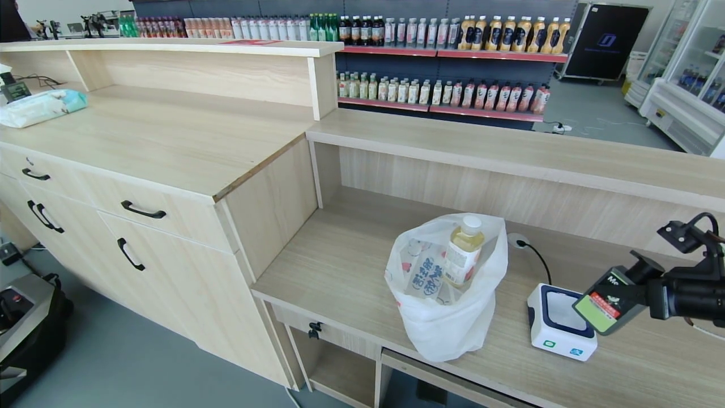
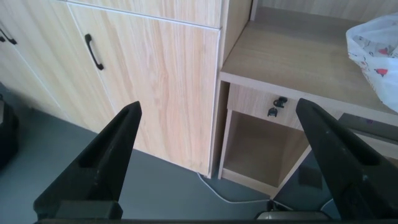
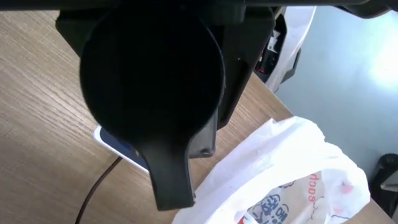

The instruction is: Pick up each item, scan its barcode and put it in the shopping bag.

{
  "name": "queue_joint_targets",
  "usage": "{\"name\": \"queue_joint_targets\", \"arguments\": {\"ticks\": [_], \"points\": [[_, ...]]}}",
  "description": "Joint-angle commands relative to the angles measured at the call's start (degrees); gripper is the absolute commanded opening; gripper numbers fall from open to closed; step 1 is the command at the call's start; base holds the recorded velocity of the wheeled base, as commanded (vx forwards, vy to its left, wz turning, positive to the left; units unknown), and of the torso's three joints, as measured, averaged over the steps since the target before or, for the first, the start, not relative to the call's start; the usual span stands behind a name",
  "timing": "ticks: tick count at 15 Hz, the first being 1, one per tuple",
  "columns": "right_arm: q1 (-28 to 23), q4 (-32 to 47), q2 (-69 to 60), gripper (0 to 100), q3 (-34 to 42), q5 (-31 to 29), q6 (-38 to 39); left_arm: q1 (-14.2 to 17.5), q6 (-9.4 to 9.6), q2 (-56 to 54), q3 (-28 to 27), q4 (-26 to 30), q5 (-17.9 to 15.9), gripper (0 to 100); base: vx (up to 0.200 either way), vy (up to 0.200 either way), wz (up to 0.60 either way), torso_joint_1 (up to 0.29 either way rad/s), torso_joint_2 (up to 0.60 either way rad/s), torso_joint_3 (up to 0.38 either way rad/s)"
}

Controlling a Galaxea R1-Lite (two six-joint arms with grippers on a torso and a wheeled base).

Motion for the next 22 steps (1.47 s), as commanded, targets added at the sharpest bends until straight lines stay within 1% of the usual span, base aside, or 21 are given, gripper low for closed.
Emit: {"name": "queue_joint_targets", "arguments": {"ticks": [1,2,6,8,10,16,22], "points": [[0.09,-0.06,1.64,0,-0.04,0.23,-1.84,0.01,0.0,-0.02,0.0,-0.01,0.0,100,0.0,0.0,0.0,0.0,0.0,0.0],[0.18,0.03,2.08,0,0.05,0.49,-3.42,0.01,0.0,-0.02,0.0,-0.01,0.0,100,0.0,0.0,0.0,0.0,0.0,0.0],[1.15,0.03,2.87,0,0.31,1.72,-4.04,0.01,0.0,-0.02,0.0,-0.01,0.0,100,0.0,0.0,0.0,0.0,0.0,0.0],[1.5,0.03,3.58,0,0.05,4.01,-4.12,0.01,0.0,-0.02,0.0,-0.01,0.0,100,0.0,0.0,0.0,0.0,0.0,0.0],[2.38,0.03,4.45,0,-0.66,4.97,-4.04,0.01,0.0,-0.02,0.0,-0.01,0.0,100,0.0,0.0,0.0,0.0,0.0,0.0],[4.05,-0.59,8.85,0,-3.47,5.06,-4.12,0.01,0.0,-0.02,0.0,-0.01,0.0,100,0.0,0.0,0.0,0.0,0.0,0.0],[4.4,-0.59,9.82,0,-4.0,4.97,-4.21,0.01,0.0,-0.02,0.0,-0.01,0.0,100,0.0,0.0,0.0,0.0,0.0,0.0]]}}
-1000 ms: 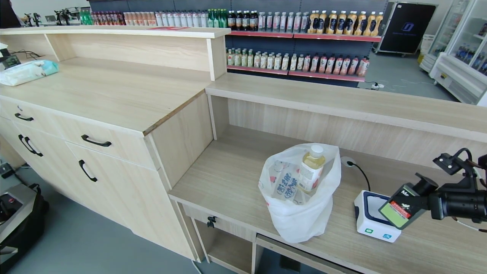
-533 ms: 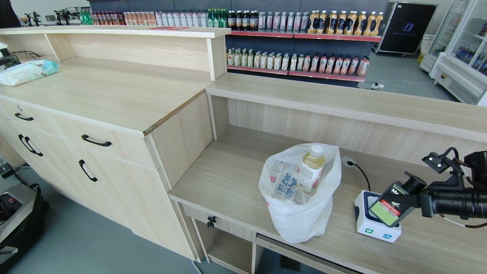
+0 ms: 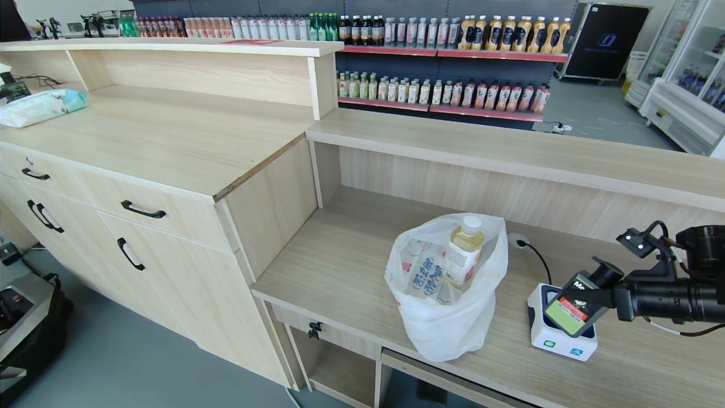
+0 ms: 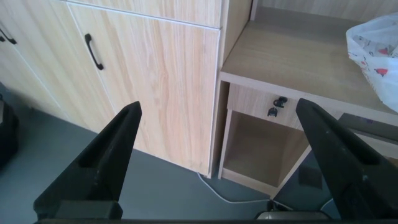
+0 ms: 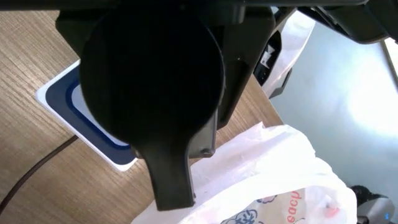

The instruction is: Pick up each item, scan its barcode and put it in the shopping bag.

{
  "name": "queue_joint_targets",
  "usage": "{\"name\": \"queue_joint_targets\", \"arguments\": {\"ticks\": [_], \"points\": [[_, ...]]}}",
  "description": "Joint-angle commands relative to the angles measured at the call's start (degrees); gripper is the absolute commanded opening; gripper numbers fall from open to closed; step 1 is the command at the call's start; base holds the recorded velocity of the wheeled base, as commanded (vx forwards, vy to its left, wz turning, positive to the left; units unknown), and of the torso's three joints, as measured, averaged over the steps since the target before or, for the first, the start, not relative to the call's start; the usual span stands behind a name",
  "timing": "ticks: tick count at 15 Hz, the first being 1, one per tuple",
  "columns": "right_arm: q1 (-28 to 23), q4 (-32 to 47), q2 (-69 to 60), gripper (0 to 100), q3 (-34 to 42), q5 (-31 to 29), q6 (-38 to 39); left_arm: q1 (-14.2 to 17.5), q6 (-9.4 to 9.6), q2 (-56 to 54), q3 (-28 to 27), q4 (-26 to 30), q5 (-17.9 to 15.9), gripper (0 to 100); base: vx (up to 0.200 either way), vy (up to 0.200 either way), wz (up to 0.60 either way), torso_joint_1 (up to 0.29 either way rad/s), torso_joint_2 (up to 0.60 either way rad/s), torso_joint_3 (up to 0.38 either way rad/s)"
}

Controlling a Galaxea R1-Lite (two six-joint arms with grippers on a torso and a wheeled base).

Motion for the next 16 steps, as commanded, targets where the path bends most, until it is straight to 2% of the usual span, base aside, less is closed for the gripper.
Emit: {"name": "queue_joint_targets", "arguments": {"ticks": [1,16], "points": [[0.12,-0.01,0.34,0,-0.01,0.0,-0.08,0.04,0.0,0.0,0.0,0.02,0.0,100,0.0,0.0,0.0,0.0,0.0,0.0],[0.39,-1.16,2.28,0,-0.45,0.44,-1.57,0.04,0.0,0.0,0.0,0.02,0.0,100,0.0,0.0,0.0,0.0,0.0,0.0]]}}
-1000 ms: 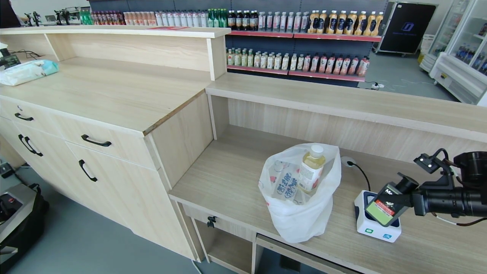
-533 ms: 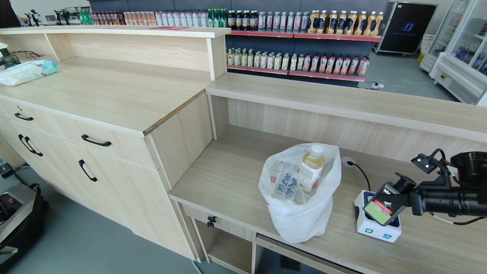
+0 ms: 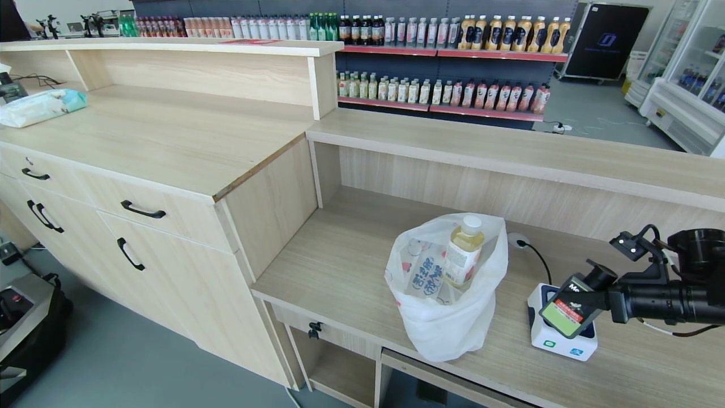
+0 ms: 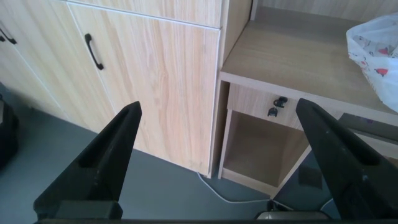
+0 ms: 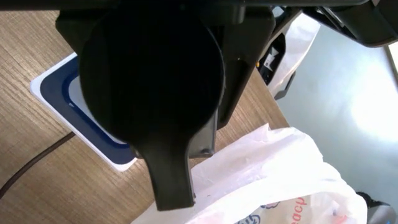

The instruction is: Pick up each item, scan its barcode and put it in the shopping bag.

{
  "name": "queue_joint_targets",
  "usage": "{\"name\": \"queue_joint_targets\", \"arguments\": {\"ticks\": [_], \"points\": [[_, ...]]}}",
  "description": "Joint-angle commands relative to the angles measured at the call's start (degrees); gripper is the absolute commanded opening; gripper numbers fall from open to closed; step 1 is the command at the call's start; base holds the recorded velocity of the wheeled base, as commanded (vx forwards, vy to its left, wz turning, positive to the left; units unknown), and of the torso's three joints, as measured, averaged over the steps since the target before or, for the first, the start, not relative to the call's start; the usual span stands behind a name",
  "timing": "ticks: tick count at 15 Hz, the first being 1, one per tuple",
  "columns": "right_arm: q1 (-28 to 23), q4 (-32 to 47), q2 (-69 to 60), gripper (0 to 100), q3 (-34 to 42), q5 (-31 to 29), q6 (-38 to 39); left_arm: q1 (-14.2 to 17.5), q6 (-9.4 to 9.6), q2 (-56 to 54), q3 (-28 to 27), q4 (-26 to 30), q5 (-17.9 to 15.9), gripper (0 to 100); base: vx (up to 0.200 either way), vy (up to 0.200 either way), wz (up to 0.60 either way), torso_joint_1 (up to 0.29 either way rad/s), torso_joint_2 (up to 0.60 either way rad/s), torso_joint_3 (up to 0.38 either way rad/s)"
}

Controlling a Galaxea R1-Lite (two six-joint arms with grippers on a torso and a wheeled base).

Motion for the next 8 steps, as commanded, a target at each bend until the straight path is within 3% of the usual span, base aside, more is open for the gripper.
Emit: {"name": "queue_joint_targets", "arguments": {"ticks": [1,8], "points": [[0.01,-0.1,-0.39,0,-0.19,1.42,-0.08,0.01,0.02,0.0,0.0,-0.01,0.0,100,0.0,0.0,0.0,0.0,0.0,0.0],[0.36,-3.0,-5.75,0,-0.98,2.13,0.19,0.01,0.02,0.0,0.0,-0.01,0.0,100,0.0,0.0,0.0,0.0,0.0,0.0]]}}
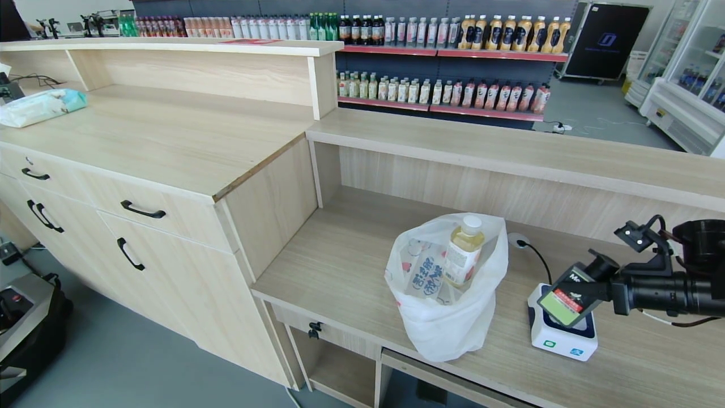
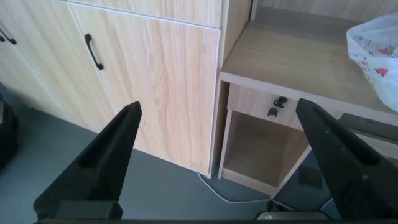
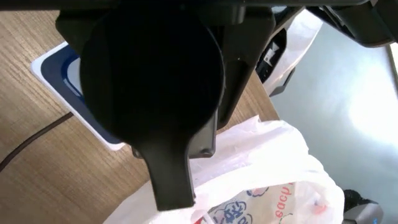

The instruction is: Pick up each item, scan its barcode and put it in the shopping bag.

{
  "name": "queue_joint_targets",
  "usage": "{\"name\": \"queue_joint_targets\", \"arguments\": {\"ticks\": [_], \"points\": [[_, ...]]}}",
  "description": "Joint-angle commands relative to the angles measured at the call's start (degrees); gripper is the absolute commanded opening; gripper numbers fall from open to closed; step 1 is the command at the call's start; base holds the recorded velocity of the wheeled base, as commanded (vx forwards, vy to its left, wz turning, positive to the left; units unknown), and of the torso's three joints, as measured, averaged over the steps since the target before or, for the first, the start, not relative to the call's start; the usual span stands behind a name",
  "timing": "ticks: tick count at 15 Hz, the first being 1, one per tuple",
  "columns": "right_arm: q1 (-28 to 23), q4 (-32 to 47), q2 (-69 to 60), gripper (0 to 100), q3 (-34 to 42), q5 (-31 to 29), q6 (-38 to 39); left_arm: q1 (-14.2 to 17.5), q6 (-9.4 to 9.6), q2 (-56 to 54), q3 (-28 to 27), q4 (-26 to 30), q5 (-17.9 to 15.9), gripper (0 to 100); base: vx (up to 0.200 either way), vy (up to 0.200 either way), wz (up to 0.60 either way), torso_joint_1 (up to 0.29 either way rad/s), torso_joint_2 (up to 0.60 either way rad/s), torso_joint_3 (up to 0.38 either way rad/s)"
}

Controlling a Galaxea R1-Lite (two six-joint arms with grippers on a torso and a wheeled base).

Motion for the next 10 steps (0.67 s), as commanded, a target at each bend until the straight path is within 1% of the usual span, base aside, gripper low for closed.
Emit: {"name": "queue_joint_targets", "arguments": {"ticks": [1,2,3,4,5,6,7,8,9,10], "points": [[-0.64,-3.24,-8.73,0,0.59,-0.09,1.06,0.04,0.0,0.0,0.0,0.02,0.0,100,0.0,0.0,0.0,0.0,0.0,0.0],[-1.7,-3.6,-14.79,0,3.06,-0.18,0.71,0.04,0.0,0.0,0.0,0.02,0.0,100,0.0,0.0,0.0,0.0,0.0,0.0],[-2.84,-4.3,-20.59,0,7.27,-0.18,-1.49,0.04,0.0,0.0,0.0,0.02,0.0,100,0.0,0.0,0.0,0.0,0.0,0.0],[-5.04,-6.14,-25.78,0,12.2,-0.27,-6.32,0.04,0.0,0.0,0.0,0.02,0.0,100,0.0,0.0,0.0,0.0,0.0,0.0],[-6.36,-6.41,-29.03,0,14.75,-0.27,-9.22,0.04,0.0,0.0,0.0,0.02,0.0,100,0.0,0.0,0.0,0.0,0.0,0.0],[-7.41,-5.53,-36.32,0,17.73,-0.35,-13.88,0.04,0.0,0.0,0.0,0.02,0.0,100,0.0,0.0,0.0,0.0,0.0,0.0],[-7.24,-4.56,-39.66,0,17.82,-0.27,-15.9,0.04,0.0,0.0,0.0,0.02,0.0,100,0.0,0.0,0.0,0.0,0.0,0.0],[-6.0,-4.56,-42.39,0,17.82,-0.27,-18.62,0.04,0.0,0.0,0.0,0.02,0.0,100,0.0,0.0,0.0,0.0,0.0,0.0],[-3.54,-4.56,-43.71,0,17.82,-0.18,-21.0,0.04,0.0,0.0,0.0,0.02,0.0,100,0.0,0.0,0.0,0.0,0.0,0.0],[-3.37,-4.56,-43.71,0,17.91,-0.18,-21.08,0.04,0.0,0.0,0.0,0.02,0.0,100,0.0,0.0,0.6,0.002,0.01,0.002]]}}
